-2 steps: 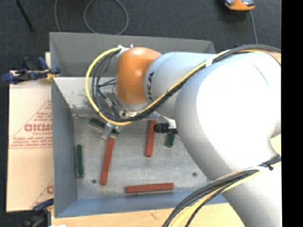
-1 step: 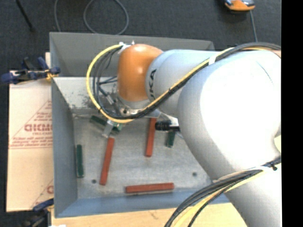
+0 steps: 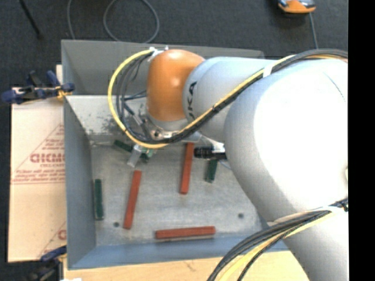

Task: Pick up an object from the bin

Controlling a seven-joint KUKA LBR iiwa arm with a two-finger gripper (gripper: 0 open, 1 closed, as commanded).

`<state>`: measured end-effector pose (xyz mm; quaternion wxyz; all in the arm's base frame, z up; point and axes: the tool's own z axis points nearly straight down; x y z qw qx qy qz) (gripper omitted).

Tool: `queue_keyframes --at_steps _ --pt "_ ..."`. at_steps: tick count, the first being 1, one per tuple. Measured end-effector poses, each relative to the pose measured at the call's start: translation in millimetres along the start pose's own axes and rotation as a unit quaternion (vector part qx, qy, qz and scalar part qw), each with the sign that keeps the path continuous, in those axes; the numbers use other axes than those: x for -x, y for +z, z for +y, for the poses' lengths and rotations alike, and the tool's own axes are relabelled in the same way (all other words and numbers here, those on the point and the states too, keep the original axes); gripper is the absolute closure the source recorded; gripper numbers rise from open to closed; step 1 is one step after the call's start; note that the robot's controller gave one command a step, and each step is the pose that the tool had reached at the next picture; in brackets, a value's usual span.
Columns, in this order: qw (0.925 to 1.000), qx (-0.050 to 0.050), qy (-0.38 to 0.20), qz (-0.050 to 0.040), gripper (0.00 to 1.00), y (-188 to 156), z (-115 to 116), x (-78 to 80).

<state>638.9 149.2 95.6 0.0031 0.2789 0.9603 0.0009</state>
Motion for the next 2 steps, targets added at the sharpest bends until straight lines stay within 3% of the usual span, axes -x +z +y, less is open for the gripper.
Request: queue_keyframes --at_steps 1,2 --pt "1.0 0.002 -0.001 -0.0004 1.0 -61.2 1.6 2.6" --pt "1.0 0.001 -0.002 0.0008 1.0 -78.7 2.3 4.0"
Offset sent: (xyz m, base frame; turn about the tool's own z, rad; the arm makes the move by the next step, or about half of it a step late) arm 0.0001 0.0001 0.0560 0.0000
